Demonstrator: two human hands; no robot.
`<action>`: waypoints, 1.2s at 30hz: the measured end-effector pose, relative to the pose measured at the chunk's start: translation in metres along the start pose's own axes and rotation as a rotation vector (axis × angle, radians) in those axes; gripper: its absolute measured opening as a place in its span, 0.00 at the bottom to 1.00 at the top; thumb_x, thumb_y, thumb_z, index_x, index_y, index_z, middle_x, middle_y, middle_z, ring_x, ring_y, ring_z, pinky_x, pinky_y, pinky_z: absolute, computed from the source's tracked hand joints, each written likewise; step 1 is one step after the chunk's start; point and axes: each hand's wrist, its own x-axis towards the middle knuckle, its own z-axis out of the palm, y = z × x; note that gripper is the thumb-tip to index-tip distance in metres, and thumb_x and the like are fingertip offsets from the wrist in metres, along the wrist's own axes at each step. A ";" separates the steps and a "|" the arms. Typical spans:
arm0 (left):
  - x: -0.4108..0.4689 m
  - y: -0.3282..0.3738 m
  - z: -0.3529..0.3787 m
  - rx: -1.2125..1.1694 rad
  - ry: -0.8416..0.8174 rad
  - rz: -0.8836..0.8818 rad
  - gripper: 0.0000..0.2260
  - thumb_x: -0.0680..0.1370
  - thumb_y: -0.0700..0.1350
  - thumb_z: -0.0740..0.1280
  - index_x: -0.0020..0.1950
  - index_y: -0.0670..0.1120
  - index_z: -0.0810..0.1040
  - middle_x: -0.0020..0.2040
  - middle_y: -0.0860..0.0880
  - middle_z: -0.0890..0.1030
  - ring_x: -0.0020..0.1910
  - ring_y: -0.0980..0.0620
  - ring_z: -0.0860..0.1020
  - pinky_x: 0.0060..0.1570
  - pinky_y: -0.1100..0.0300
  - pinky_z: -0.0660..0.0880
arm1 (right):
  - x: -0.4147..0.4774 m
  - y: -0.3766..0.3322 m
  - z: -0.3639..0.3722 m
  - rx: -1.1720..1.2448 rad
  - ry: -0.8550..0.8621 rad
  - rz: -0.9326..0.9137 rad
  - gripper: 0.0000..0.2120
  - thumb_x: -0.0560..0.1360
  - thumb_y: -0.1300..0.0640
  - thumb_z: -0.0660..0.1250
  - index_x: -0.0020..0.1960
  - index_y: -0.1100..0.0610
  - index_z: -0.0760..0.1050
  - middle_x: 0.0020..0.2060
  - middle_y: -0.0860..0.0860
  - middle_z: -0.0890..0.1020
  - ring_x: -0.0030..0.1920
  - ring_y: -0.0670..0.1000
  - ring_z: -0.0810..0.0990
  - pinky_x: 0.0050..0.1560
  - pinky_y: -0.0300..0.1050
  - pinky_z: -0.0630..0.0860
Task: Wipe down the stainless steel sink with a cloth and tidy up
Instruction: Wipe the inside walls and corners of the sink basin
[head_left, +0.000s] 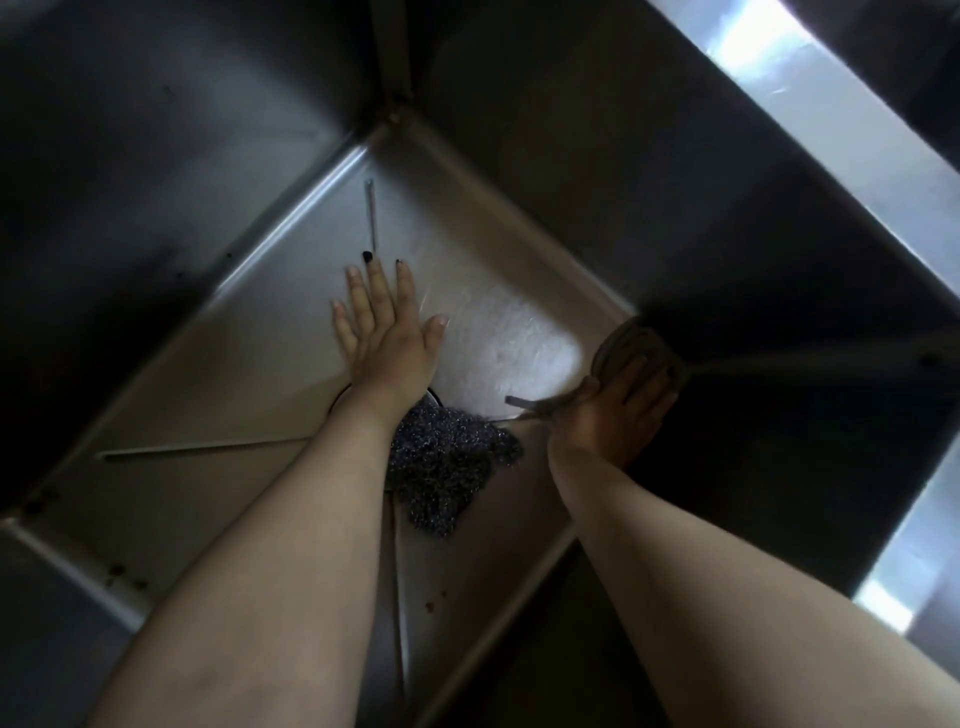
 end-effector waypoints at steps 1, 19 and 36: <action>0.001 0.000 0.000 -0.001 0.001 -0.002 0.31 0.79 0.59 0.49 0.74 0.51 0.35 0.74 0.46 0.32 0.70 0.48 0.28 0.63 0.51 0.25 | -0.008 0.002 0.000 -0.012 -0.010 -0.010 0.26 0.81 0.52 0.51 0.76 0.57 0.49 0.76 0.58 0.48 0.76 0.58 0.45 0.71 0.48 0.43; 0.002 -0.003 0.005 0.009 0.025 -0.002 0.30 0.79 0.60 0.48 0.74 0.51 0.35 0.74 0.46 0.32 0.70 0.50 0.27 0.63 0.51 0.25 | 0.009 -0.009 -0.010 -0.134 -0.100 -0.085 0.27 0.81 0.49 0.52 0.76 0.55 0.47 0.76 0.59 0.47 0.75 0.60 0.45 0.68 0.48 0.33; -0.011 -0.012 -0.028 -0.316 -0.024 -0.006 0.26 0.80 0.53 0.54 0.76 0.48 0.49 0.77 0.47 0.44 0.74 0.49 0.39 0.70 0.55 0.39 | 0.013 -0.027 -0.043 0.007 -0.235 -0.148 0.17 0.77 0.61 0.58 0.65 0.60 0.69 0.65 0.62 0.69 0.64 0.61 0.68 0.62 0.49 0.64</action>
